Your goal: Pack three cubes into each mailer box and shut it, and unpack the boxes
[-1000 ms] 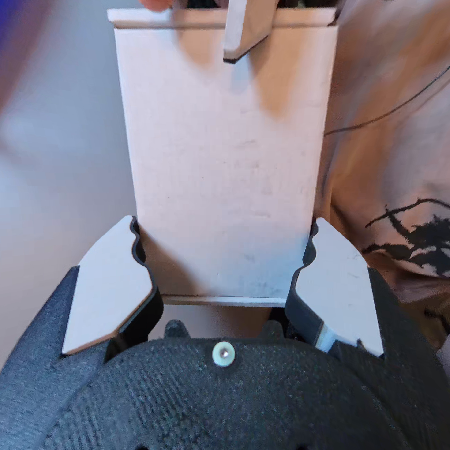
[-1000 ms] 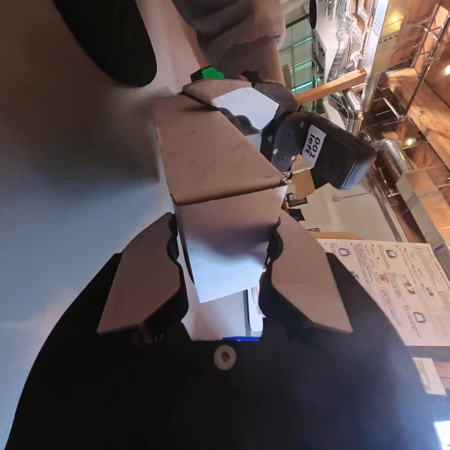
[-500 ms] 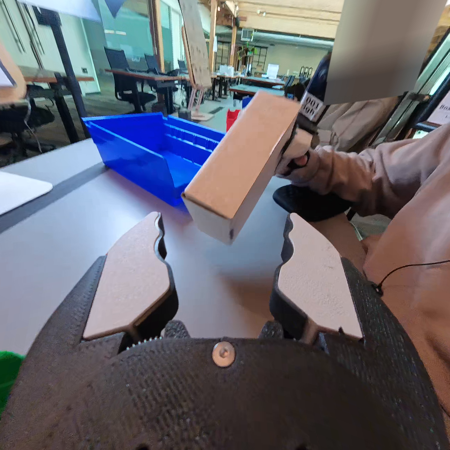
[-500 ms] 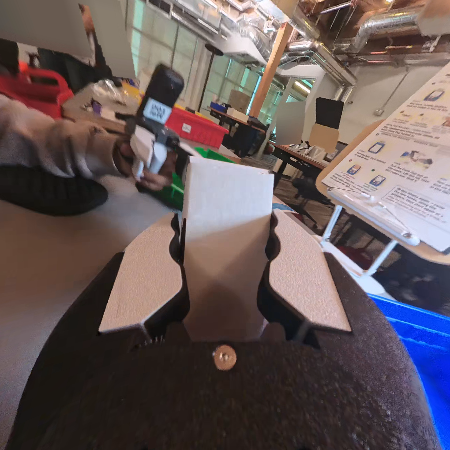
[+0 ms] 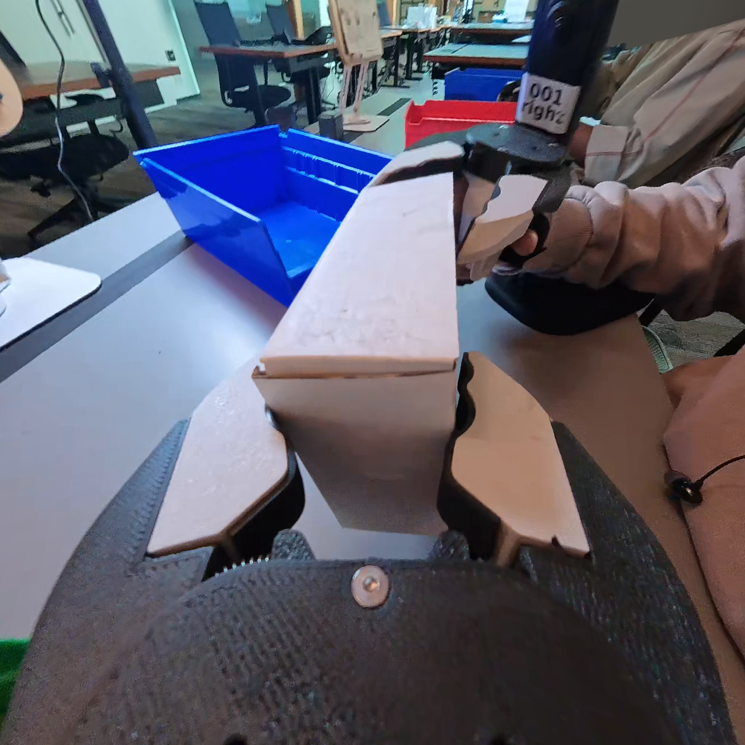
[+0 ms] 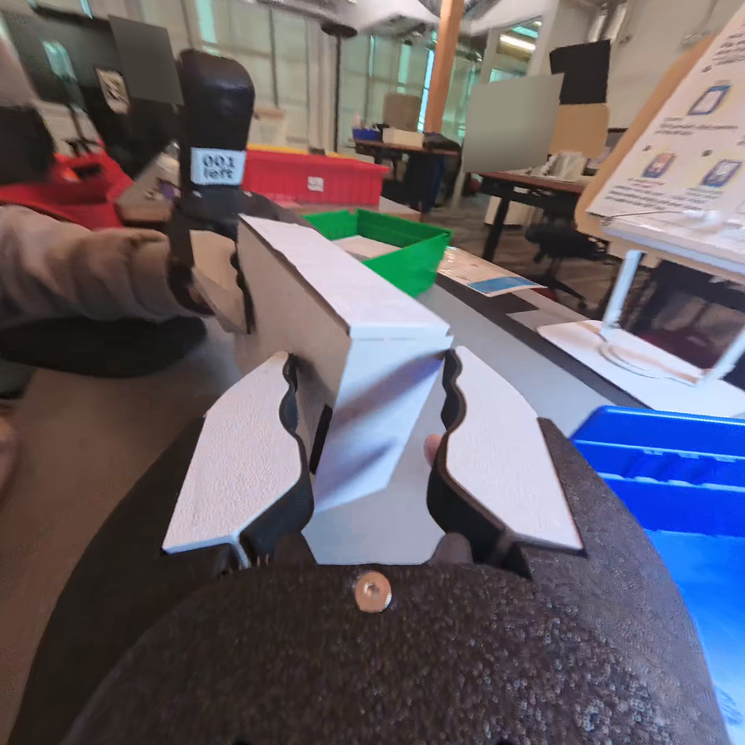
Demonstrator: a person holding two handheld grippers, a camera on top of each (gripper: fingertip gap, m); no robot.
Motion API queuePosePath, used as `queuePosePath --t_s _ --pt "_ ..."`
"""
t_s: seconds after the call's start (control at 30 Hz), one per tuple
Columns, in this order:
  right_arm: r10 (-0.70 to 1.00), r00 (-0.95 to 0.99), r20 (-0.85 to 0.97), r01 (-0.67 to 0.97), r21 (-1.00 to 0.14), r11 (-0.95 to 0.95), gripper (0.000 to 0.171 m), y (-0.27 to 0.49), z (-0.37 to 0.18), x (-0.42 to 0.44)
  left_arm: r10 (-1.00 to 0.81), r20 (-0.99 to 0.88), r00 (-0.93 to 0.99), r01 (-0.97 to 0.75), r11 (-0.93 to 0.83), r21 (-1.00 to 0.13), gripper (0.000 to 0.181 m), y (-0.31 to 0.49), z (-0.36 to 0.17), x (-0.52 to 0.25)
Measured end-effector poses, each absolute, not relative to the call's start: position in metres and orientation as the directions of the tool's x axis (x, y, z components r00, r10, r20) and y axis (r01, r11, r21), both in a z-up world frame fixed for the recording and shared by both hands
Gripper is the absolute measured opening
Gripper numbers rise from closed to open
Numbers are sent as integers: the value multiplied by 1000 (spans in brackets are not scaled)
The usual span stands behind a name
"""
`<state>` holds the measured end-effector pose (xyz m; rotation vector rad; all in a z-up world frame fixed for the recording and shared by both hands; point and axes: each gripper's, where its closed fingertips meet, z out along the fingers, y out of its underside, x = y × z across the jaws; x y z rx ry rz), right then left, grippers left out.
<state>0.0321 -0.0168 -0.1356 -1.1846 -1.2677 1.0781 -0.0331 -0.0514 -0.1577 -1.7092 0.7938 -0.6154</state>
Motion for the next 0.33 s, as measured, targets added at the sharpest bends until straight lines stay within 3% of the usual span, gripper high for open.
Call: queuePosePath --t_s 0.17,0.33 --pt "916 178 359 145 -930 337 59 -5 -117 37 -711 12 703 -223 -236 -946 80 -44 -164 -50" --pt "758 81 647 324 -737 594 43 -22 -121 11 -699 32 714 -235 -283 -930 80 -41 -167 -46"
